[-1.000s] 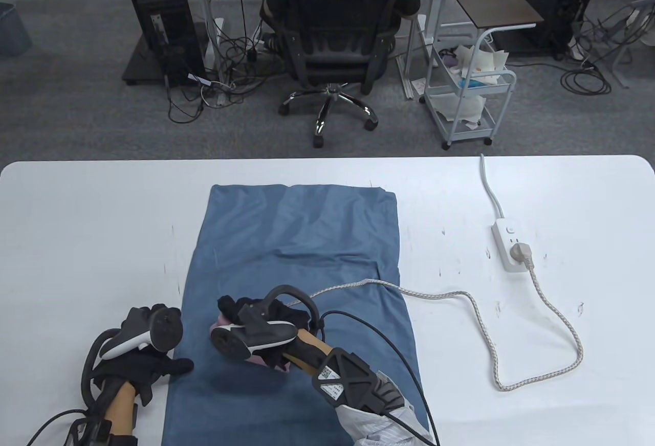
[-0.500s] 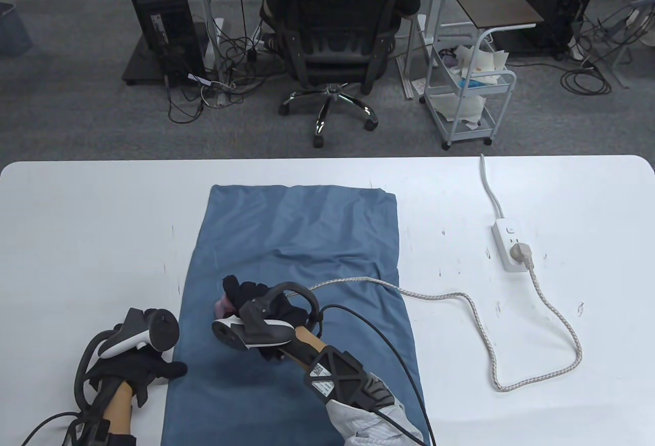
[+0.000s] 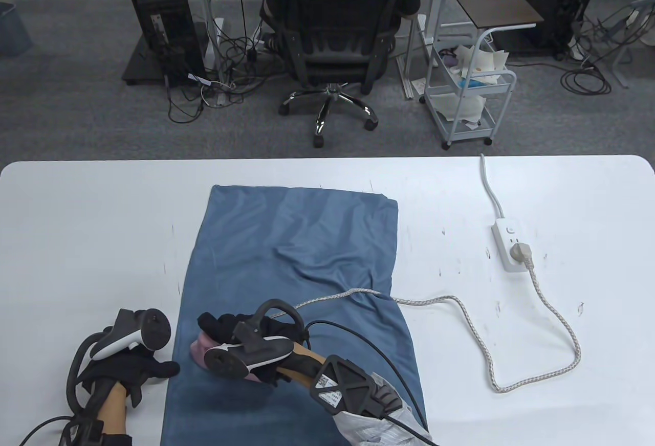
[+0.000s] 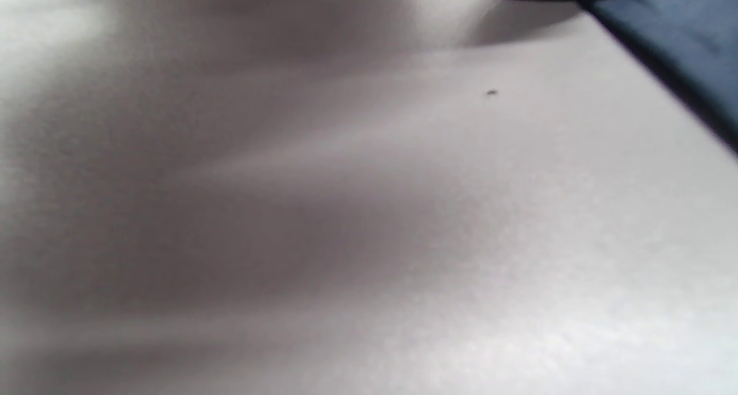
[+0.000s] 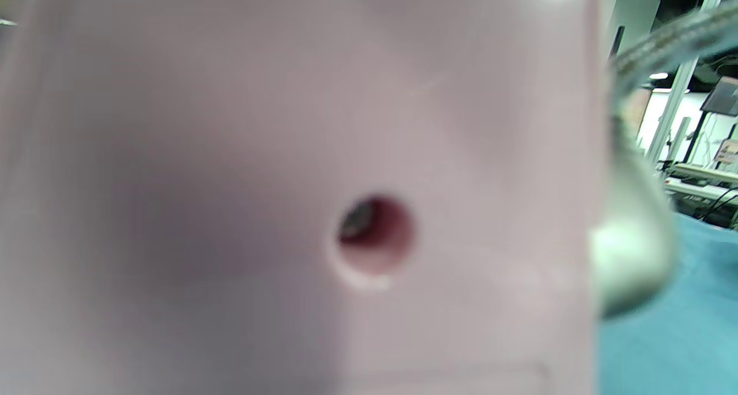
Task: Iron pillowcase with electric iron on table
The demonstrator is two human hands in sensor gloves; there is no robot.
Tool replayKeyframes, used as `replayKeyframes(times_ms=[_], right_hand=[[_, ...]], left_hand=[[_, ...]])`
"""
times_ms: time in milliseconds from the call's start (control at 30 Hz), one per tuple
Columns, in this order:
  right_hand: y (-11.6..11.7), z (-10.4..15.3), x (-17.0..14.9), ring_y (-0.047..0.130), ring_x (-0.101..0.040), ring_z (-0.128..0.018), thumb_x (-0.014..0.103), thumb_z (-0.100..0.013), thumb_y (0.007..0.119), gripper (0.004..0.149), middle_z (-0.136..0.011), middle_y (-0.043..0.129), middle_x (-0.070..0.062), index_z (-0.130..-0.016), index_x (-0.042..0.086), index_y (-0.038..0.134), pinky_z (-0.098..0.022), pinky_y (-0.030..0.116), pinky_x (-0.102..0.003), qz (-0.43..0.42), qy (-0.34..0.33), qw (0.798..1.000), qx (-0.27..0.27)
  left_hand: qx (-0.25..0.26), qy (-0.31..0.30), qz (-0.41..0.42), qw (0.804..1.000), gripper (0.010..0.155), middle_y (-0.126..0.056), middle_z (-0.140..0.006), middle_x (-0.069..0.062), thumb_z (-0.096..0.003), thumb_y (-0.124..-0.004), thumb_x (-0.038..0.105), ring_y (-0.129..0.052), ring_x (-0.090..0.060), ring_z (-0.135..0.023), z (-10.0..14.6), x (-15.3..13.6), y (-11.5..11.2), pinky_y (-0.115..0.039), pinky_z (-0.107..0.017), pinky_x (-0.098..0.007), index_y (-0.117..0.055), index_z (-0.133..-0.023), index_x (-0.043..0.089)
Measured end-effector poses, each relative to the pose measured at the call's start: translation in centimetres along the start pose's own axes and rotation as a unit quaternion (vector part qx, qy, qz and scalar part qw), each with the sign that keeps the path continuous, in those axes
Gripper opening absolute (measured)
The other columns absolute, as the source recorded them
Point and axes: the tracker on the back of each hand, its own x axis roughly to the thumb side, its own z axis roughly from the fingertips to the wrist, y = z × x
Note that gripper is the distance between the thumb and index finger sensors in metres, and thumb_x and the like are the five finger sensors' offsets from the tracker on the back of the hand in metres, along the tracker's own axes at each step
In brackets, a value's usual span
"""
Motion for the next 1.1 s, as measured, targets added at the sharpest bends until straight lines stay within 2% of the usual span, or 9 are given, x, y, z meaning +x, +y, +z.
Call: replayKeyframes(times_ms=[167, 233, 300, 400, 533, 767, 933, 1100], right_hand=[[1.2, -1.7, -2.2, 0.095, -0.020, -0.056, 0.043, -0.055, 0.059, 0.069, -0.091, 0.083, -0.014, -0.109, 0.003, 0.047, -0.044, 0.086, -0.034, 0.065, 0.067, 0.995, -0.025], [1.8, -2.1, -3.1, 0.095, -0.020, -0.056, 0.043, -0.056, 0.056, 0.067, -0.093, 0.082, -0.014, -0.109, 0.002, 0.045, -0.044, 0.086, -0.033, 0.122, 0.097, 0.987, -0.030], [2.0, -2.3, -3.6, 0.095, -0.019, -0.056, 0.042, -0.057, 0.054, 0.067, -0.093, 0.081, -0.015, -0.109, 0.001, 0.045, -0.043, 0.086, -0.033, 0.140, 0.112, 0.983, -0.026], [1.6, -2.3, -3.7, 0.096, -0.018, -0.052, 0.040, -0.056, 0.057, 0.067, -0.091, 0.084, -0.016, -0.109, 0.000, 0.047, -0.040, 0.087, -0.031, 0.113, 0.110, 0.987, -0.029], [1.1, -1.5, -2.9, 0.097, -0.018, -0.049, 0.038, -0.055, 0.061, 0.067, -0.089, 0.085, -0.018, -0.107, -0.003, 0.050, -0.037, 0.088, -0.032, 0.079, 0.067, 0.992, -0.073], [0.3, -0.6, 0.2, 0.097, -0.019, -0.050, 0.039, -0.055, 0.062, 0.067, -0.089, 0.086, -0.018, -0.107, -0.001, 0.052, -0.038, 0.087, -0.032, 0.028, -0.005, 0.998, -0.053], [0.6, -1.9, -0.4, 0.097, -0.019, -0.056, 0.044, -0.053, 0.062, 0.066, -0.094, 0.084, -0.011, -0.108, 0.008, 0.051, -0.042, 0.087, -0.032, 0.058, 0.031, 0.996, -0.052], [1.6, -3.6, -2.8, 0.094, -0.022, -0.060, 0.044, -0.056, 0.057, 0.065, -0.096, 0.080, -0.012, -0.110, 0.010, 0.045, -0.046, 0.084, -0.034, 0.062, 0.124, 0.990, -0.032]], left_hand=[[0.002, 0.004, -0.003, 1.000, 0.106, 0.008, -0.113, -0.025, -0.0441, -0.061, 0.062, 0.002, -0.054, -0.100, 0.0, 0.0, -0.1, -0.012, -0.071, -0.063, 0.005, -0.109, 0.011], [0.001, 0.004, -0.005, 1.000, 0.107, 0.009, -0.113, -0.026, -0.0440, -0.061, 0.062, 0.002, -0.054, -0.100, 0.0, 0.0, 0.0, -0.012, -0.071, -0.063, 0.006, -0.109, 0.011], [0.001, 0.005, -0.007, 1.000, 0.107, 0.010, -0.112, -0.026, -0.0438, -0.061, 0.062, 0.002, -0.055, -0.099, 0.0, 0.1, 0.0, -0.011, -0.071, -0.063, 0.007, -0.109, 0.011], [0.002, 0.000, -0.008, 1.000, 0.108, 0.011, -0.112, -0.027, -0.0445, -0.062, 0.062, 0.002, -0.055, -0.099, 0.0, 0.1, 0.1, -0.011, -0.071, -0.063, 0.008, -0.108, 0.010], [0.008, 0.001, -0.021, 1.000, 0.108, 0.011, -0.111, -0.027, -0.0451, -0.063, 0.062, 0.002, -0.055, -0.099, 0.2, 0.2, 0.3, -0.011, -0.070, -0.063, 0.009, -0.108, 0.010], [-0.011, 0.009, 0.016, 1.000, 0.110, 0.012, -0.111, -0.028, -0.0430, -0.061, 0.064, 0.005, -0.056, -0.098, -0.2, -0.7, -0.3, -0.011, -0.070, -0.064, 0.010, -0.107, 0.010], [-0.007, 0.018, 0.010, 1.000, 0.110, 0.011, -0.111, -0.028, -0.0426, -0.060, 0.064, 0.005, -0.056, -0.099, -0.1, -0.6, -0.4, -0.011, -0.070, -0.064, 0.010, -0.107, 0.010], [-0.009, 0.019, 0.007, 1.000, 0.111, 0.012, -0.111, -0.028, -0.0418, -0.060, 0.064, 0.005, -0.056, -0.099, -0.2, -0.5, -0.3, -0.011, -0.070, -0.064, 0.010, -0.107, 0.010]])
